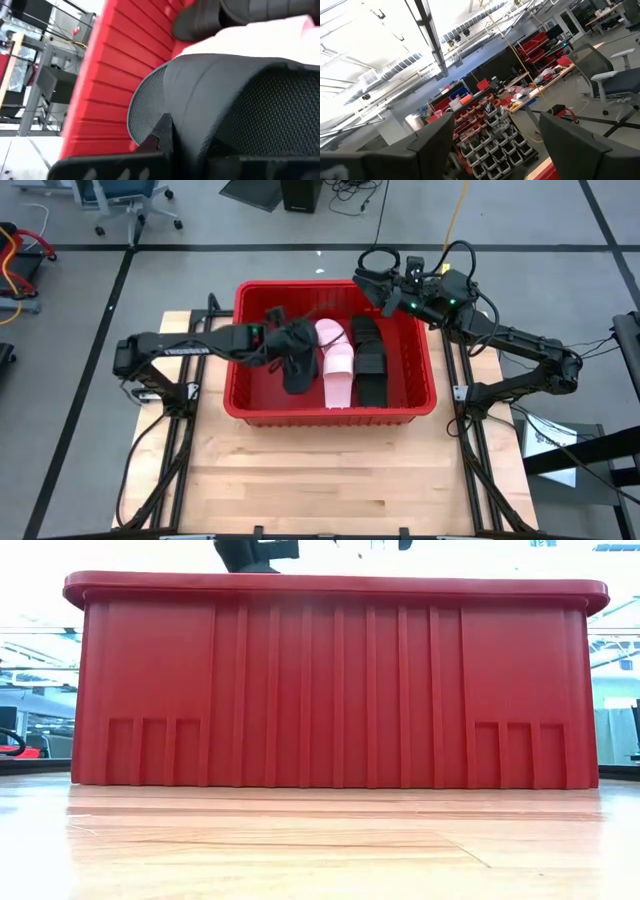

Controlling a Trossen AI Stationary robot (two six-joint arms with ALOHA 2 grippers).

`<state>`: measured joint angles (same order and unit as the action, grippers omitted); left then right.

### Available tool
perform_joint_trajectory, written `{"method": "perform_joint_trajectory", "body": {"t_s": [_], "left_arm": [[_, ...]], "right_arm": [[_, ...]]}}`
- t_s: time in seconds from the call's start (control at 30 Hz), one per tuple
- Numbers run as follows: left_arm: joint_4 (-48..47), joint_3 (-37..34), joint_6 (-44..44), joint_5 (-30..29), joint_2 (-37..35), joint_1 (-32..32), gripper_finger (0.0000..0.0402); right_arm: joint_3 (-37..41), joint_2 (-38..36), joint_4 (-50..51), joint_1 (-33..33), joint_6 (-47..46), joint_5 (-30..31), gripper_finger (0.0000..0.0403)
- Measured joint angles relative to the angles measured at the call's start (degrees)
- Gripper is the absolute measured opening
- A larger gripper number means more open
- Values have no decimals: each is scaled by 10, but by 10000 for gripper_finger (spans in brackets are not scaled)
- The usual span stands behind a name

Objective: Pick and place slides into bin
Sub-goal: Put the black slipper into the red container

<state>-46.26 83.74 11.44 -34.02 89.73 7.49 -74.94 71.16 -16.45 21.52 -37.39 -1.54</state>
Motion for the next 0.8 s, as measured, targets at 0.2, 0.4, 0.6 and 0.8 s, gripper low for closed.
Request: {"method": "perform_joint_trajectory", "body": {"t_s": [0.2, 0.4, 0.6, 0.8], "left_arm": [[121, -111, -16, 1, -2, 4, 7], [185, -183, -29, 0, -3, 3, 3], [215, -235, -77, 20, -3, 4, 12], [276, -275, -70, 44, 32, 4, 4]], "right_arm": [[0, 0, 0, 0, 0, 0, 281], [0, 0, 0, 0, -1, 0, 281], [0, 0, 0, 0, -1, 2, 281], [0, 0, 0, 0, -7, 2, 281]]}}
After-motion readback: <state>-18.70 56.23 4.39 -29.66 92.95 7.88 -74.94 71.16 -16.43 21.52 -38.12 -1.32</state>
